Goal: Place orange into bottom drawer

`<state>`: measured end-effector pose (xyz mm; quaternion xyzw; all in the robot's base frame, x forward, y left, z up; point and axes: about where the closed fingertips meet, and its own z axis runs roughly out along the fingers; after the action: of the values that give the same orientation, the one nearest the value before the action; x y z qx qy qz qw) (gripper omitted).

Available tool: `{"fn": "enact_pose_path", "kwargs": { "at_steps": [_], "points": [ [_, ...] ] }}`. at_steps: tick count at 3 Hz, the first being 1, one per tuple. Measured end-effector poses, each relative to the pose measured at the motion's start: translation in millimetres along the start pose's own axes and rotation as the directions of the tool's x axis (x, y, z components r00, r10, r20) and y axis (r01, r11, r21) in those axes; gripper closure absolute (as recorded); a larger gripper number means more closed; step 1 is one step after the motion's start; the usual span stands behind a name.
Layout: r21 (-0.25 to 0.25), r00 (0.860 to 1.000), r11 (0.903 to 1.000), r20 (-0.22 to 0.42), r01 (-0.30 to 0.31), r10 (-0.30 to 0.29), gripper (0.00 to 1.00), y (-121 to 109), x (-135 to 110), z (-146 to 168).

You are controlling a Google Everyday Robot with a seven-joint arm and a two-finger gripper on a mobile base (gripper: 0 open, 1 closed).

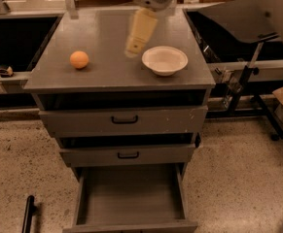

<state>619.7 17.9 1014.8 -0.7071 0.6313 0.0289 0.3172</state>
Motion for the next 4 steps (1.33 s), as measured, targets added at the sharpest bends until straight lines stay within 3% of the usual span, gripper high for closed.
{"fn": "enact_pose_path", "kwargs": {
  "at_steps": [1,2,3,4],
  "points": [
    [-0.106,0.997,0.9937,0.072,0.035,-0.027,0.00,-8,-43,87],
    [-0.213,0.997,0.9770,0.082,0.000,0.018,0.00,0,-50,161],
    [-0.203,0.984,0.9792,0.175,-0.004,0.040,0.00,-17,-59,178],
    [-0.203,0.984,0.9791,0.175,-0.004,0.040,0.00,-17,-59,178]
  ]
}}
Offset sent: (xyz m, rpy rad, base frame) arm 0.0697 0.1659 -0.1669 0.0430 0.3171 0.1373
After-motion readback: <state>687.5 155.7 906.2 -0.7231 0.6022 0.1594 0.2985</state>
